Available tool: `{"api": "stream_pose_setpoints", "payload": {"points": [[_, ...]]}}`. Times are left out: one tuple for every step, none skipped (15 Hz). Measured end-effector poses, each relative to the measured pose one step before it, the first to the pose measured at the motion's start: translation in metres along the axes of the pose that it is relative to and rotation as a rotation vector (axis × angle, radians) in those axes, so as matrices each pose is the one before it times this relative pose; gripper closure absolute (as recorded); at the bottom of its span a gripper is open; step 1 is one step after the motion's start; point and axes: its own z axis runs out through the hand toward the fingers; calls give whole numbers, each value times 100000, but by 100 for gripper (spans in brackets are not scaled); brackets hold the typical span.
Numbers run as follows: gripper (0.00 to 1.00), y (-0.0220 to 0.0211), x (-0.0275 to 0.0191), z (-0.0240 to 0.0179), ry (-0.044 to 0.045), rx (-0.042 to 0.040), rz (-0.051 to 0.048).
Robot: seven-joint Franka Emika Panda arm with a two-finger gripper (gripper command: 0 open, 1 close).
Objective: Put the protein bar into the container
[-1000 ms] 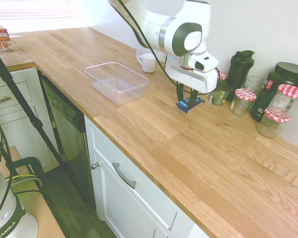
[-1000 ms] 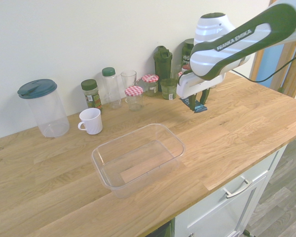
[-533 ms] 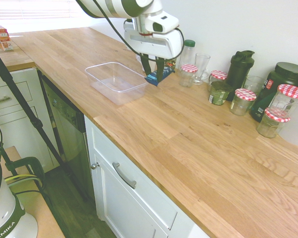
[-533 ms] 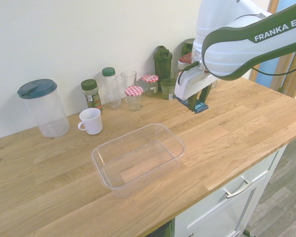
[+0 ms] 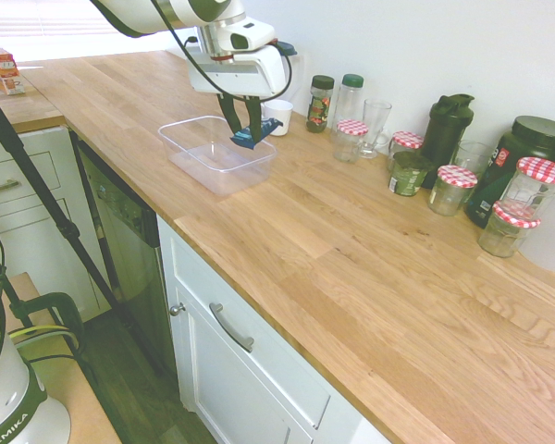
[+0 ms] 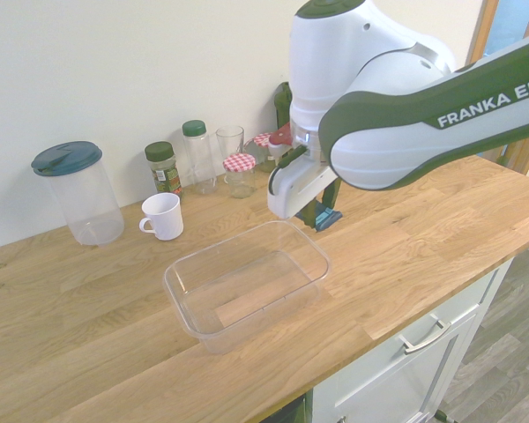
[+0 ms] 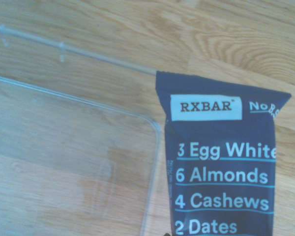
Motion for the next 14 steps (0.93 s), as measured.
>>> {"api": "stream_pose_setpoints", "payload": {"points": [[100, -883, -349, 89, 513, -577, -865], [100, -820, -234, 211, 291, -803, -901], [100, -687, -6, 256, 218, -693, -494], [100, -665, 10, 380, -21, -851, -402], [100, -753, -147, 560, 262, -949, -620], [100, -693, -245, 684, 49, -839, -661], [100, -628, -349, 755, -17, -972, -618], [100, -526, -281, 676, -122, -813, -435], [0, -400, -139, 522, -222, -556, 445], [0, -325, -72, 344, -353, -577, 699], [0, -238, 24, 280, -553, -702, 151], [0, -83, 104, 204, -198, -342, 69], [0, 70, 106, 158, -27, -284, 145], [0, 93, 133, 71, 16, -158, 227]]}}
